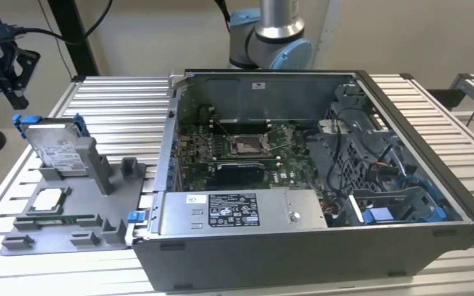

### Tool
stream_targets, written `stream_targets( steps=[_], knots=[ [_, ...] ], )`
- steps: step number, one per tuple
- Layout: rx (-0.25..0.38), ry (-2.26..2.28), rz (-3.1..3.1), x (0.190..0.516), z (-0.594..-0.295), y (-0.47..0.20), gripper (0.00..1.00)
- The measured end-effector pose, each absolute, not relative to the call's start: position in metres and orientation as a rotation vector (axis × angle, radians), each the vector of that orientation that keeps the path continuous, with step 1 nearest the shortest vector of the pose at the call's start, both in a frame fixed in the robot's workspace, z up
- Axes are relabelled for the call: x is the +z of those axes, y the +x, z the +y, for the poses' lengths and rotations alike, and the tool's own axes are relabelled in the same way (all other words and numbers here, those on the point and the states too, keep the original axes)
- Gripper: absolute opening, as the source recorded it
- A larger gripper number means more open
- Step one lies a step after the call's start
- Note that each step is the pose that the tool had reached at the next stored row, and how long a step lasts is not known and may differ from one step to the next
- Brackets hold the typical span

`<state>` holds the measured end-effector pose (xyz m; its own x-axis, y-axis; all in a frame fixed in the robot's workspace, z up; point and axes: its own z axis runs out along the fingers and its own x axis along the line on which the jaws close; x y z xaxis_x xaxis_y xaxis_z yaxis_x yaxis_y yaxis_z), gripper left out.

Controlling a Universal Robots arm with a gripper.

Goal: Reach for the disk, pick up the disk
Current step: 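Pick up the disk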

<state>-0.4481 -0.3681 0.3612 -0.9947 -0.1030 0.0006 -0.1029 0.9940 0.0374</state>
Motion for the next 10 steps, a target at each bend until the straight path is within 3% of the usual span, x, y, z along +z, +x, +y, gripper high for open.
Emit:
stream_targets(
  steps=[10],
  knots=[
    [-0.057, 0.254, -3.127, 0.3617, -0.3681, -0.4481, 0.0]
  ],
)
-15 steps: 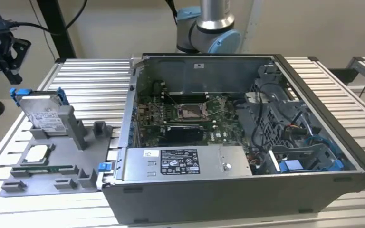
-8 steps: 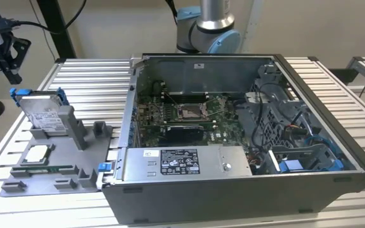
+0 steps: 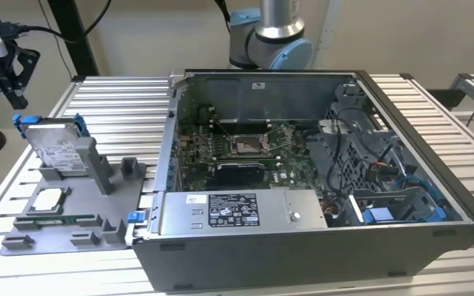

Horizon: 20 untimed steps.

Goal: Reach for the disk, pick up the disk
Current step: 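Pick up the disk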

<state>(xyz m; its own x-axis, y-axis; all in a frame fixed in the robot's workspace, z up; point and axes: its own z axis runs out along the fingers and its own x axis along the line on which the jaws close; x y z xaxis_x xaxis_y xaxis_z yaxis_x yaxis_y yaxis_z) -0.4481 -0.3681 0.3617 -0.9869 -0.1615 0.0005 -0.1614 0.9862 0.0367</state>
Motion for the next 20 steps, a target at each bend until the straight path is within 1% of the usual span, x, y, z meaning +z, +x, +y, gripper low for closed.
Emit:
stream_targets(
  steps=[20],
  knots=[
    [-0.057, 0.449, -3.103, 0.3625, -0.3682, -0.4482, 0.0]
  ],
)
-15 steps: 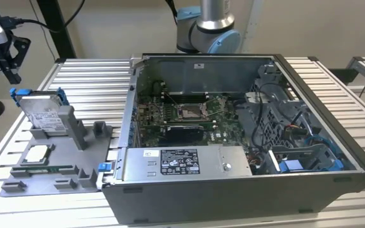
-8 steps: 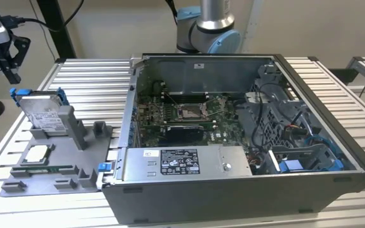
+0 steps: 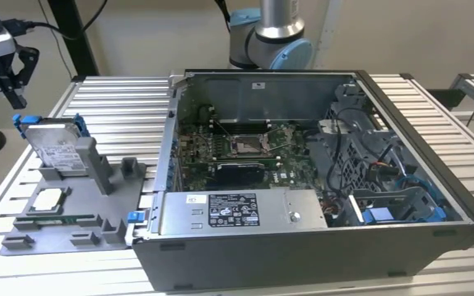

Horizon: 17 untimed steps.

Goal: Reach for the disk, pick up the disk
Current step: 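Pick up the disk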

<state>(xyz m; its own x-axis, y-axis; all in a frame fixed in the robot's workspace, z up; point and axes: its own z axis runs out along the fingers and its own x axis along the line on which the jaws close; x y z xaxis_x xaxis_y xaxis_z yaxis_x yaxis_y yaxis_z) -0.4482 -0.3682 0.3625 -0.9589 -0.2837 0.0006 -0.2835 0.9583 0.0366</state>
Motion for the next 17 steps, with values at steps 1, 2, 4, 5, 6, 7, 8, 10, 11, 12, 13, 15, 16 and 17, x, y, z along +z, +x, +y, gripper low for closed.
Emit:
stream_targets(
  steps=[1, 2, 4, 5, 6, 7, 8, 10, 11, 12, 13, 15, 16, 17],
  knots=[
    [-0.057, 0.459, -3.101, 0.3626, -0.3681, -0.4482, 0.0],
    [-0.057, 0.468, -3.1, 0.3626, -0.3681, -0.4482, 0.0],
    [-0.057, 0.486, -3.097, 0.3627, -0.3681, -0.4482, 0.0],
    [-0.057, 0.495, -3.095, 0.3627, -0.3681, -0.4482, 0.0],
    [-0.057, 0.504, -3.094, 0.3628, -0.3681, -0.4482, 0.0],
    [-0.056, 0.512, -3.092, 0.3628, -0.3681, -0.4482, 0.0],
    [-0.056, 0.522, -3.091, 0.3628, -0.3681, -0.4482, 0.0],
    [-0.056, 0.54, -3.087, 0.3629, -0.3681, -0.4482, 0.0],
    [-0.056, 0.55, -3.085, 0.3629, -0.3681, -0.4482, 0.0],
    [-0.056, 0.559, -3.084, 0.3629, -0.3681, -0.4482, 0.0],
    [-0.056, 0.568, -3.082, 0.3629, -0.3681, -0.4482, 0.0],
    [-0.056, 0.588, -3.078, 0.3629, -0.3681, -0.4482, 0.0],
    [-0.056, 0.597, -3.076, 0.3629, -0.3681, -0.4482, 0.0],
    [-0.056, 0.606, -3.074, 0.363, -0.3681, -0.4482, 0.0]
  ],
)
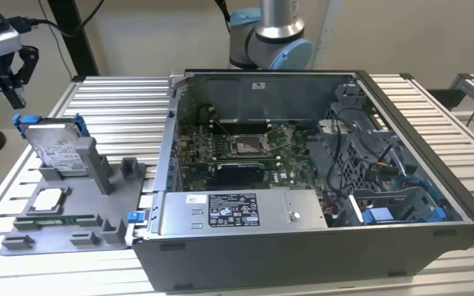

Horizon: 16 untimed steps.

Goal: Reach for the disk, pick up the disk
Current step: 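Pick up the disk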

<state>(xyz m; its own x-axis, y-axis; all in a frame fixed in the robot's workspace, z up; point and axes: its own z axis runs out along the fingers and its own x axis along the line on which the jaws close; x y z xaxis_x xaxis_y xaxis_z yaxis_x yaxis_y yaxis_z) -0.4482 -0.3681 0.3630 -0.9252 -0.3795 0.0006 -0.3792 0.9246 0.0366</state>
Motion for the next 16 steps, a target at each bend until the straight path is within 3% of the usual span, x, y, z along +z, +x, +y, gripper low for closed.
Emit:
stream_targets(
  steps=[16],
  knots=[
    [-0.055, 0.883, -3.003, 0.363, -0.3681, -0.4482, 0.0]
  ],
)
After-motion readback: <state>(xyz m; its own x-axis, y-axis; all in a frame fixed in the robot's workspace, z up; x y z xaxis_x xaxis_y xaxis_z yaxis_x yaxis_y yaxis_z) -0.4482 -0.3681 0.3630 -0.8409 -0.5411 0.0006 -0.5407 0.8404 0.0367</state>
